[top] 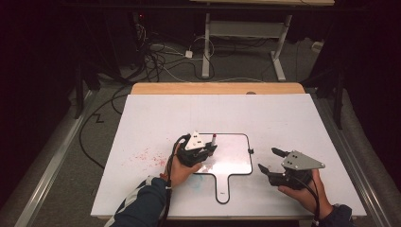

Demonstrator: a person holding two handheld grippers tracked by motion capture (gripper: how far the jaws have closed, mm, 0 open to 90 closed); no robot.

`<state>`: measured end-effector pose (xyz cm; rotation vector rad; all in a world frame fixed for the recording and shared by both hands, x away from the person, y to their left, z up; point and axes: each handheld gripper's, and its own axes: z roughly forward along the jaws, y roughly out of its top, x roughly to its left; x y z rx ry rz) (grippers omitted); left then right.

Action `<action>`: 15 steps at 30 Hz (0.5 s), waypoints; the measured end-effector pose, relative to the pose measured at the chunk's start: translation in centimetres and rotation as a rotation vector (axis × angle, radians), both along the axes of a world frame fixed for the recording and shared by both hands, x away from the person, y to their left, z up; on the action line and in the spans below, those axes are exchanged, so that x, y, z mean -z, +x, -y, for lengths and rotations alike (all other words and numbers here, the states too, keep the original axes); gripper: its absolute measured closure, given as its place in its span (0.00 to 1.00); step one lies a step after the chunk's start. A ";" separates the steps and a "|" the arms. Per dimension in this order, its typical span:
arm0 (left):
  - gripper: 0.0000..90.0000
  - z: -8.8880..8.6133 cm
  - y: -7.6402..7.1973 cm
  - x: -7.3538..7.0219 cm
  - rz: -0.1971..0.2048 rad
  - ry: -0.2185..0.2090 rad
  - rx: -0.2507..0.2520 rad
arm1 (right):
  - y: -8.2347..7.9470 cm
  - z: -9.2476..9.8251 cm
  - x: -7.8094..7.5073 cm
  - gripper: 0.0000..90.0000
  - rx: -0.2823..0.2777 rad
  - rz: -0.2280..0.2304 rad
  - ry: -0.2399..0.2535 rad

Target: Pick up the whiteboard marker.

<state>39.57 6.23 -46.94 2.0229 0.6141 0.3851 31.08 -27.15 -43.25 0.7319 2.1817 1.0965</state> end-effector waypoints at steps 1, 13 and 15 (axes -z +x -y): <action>0.88 -0.2 0.5 0.1 -0.004 -0.008 -0.018 | 0.0 0.0 0.0 0.32 -0.001 -0.002 -0.001; 0.88 1.3 -1.0 0.0 0.006 0.015 0.067 | 0.0 0.1 0.0 0.32 -0.001 -0.001 -0.005; 0.88 0.6 -0.5 0.0 0.009 0.012 0.033 | -0.1 0.2 0.0 0.32 0.000 0.002 -0.005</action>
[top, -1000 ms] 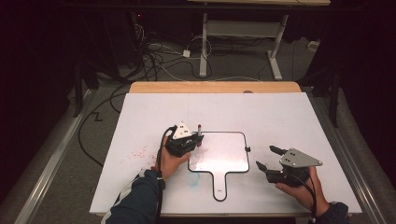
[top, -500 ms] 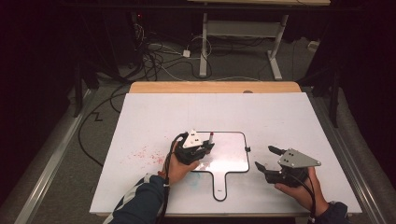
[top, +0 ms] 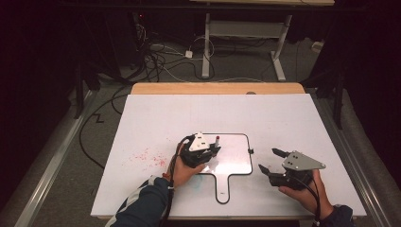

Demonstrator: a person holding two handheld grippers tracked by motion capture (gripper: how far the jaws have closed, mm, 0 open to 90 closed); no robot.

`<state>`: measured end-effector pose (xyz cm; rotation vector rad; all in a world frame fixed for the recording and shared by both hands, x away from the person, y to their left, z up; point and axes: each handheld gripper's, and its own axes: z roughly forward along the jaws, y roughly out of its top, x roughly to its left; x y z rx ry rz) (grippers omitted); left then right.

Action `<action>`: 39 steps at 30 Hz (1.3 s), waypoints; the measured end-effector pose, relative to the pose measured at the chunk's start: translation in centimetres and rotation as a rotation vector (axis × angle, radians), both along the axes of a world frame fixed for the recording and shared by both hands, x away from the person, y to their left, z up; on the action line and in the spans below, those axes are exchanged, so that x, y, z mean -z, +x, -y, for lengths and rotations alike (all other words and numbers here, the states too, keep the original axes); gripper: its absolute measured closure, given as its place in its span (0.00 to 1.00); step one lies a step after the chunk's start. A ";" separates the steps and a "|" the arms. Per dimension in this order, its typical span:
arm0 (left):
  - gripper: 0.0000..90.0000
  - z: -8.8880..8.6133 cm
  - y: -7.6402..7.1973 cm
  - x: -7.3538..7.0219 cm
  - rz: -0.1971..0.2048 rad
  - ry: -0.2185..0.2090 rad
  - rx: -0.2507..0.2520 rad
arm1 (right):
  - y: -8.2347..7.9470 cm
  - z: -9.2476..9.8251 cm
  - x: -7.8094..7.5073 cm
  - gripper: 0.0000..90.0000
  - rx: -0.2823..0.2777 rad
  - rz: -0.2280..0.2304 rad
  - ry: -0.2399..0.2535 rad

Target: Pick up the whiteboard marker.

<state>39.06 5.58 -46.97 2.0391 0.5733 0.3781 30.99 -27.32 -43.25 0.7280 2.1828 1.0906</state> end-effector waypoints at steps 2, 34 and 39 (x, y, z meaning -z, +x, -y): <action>0.88 -0.7 0.7 0.0 -0.002 -0.005 -0.035 | 0.0 0.0 0.0 0.32 0.001 0.000 0.001; 0.88 -3.0 -1.1 0.2 -0.008 0.011 -0.043 | 0.0 -0.3 -0.1 0.32 -0.010 -0.001 -0.001; 0.88 -3.7 0.4 0.4 -0.001 -0.003 -0.115 | -0.1 -0.5 -0.1 0.33 -0.016 0.005 -0.010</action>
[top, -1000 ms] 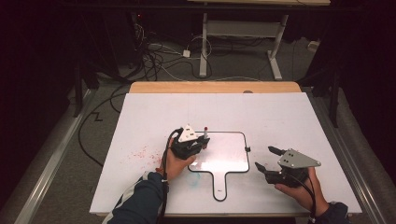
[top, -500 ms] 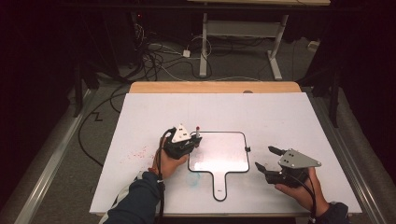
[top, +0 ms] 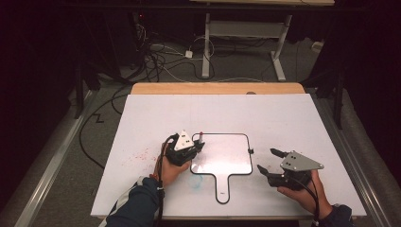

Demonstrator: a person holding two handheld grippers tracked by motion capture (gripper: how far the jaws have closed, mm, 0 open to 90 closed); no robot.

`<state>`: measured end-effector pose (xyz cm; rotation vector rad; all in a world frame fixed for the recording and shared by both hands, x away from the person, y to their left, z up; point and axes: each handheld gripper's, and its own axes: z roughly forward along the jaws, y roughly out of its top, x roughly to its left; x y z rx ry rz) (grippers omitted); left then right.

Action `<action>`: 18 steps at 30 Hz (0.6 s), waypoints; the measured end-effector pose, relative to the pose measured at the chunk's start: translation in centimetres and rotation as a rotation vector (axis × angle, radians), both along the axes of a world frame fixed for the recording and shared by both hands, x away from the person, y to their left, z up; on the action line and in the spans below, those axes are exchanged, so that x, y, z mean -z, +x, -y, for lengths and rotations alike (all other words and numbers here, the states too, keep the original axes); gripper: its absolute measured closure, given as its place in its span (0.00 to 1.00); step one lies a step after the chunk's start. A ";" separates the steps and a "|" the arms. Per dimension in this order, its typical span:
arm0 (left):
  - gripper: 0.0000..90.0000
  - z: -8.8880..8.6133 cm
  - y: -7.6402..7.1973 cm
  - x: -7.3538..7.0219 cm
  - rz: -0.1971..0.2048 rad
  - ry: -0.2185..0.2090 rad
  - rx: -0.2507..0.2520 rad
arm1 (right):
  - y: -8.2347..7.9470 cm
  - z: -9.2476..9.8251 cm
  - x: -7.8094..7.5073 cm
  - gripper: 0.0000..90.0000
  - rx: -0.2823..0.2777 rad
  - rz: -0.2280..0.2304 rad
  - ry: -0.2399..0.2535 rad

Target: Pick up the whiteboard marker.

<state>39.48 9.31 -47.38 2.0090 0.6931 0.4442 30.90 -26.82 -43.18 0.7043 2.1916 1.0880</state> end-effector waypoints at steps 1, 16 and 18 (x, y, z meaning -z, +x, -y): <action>0.88 0.1 0.1 0.0 -0.006 -0.010 -0.001 | 0.0 0.0 0.0 0.33 0.000 -0.001 0.002; 0.88 1.1 -1.6 0.1 -0.017 -0.011 0.078 | 0.1 0.0 0.2 0.32 -0.003 -0.009 -0.004; 0.88 0.8 -1.4 0.1 -0.024 -0.015 0.074 | 0.1 0.0 0.1 0.32 -0.001 -0.008 -0.003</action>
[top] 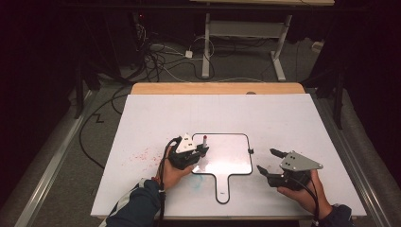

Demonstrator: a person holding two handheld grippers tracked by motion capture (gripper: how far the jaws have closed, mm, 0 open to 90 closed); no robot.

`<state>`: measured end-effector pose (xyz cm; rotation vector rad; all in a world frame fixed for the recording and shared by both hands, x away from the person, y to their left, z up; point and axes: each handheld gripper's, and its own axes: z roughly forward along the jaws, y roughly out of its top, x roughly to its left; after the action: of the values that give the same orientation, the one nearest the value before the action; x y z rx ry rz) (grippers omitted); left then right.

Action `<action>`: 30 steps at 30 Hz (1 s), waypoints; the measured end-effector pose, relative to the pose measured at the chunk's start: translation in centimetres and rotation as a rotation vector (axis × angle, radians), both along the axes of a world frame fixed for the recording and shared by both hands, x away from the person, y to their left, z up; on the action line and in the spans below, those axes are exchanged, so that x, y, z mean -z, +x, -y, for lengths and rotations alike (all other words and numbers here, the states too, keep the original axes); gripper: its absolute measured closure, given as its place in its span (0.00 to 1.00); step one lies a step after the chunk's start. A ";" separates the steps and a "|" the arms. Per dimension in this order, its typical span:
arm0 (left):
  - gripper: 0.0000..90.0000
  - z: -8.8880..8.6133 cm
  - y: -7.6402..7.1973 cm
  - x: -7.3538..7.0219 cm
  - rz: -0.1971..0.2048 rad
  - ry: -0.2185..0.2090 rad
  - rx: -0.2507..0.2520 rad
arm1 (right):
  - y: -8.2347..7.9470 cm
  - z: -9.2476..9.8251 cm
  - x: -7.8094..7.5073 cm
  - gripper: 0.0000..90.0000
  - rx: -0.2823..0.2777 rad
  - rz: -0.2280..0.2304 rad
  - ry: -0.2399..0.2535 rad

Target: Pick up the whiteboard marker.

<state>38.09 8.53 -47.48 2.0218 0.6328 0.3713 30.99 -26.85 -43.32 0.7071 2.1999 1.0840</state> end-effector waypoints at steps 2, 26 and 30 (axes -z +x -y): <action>0.88 0.0 0.0 -0.1 0.024 0.029 0.000 | 0.0 0.0 0.0 0.32 0.000 -0.002 0.002; 0.87 -1.2 -1.6 0.0 0.022 0.053 -0.003 | 0.0 -0.2 0.1 0.32 -0.008 -0.003 -0.008; 0.88 -2.5 -0.7 0.3 -0.026 -0.011 -0.056 | -0.2 -0.2 -0.1 0.32 -0.035 0.004 0.007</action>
<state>37.38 11.06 -47.83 2.0046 0.7075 0.3740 30.80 -26.67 -43.21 0.6715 2.2139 1.1094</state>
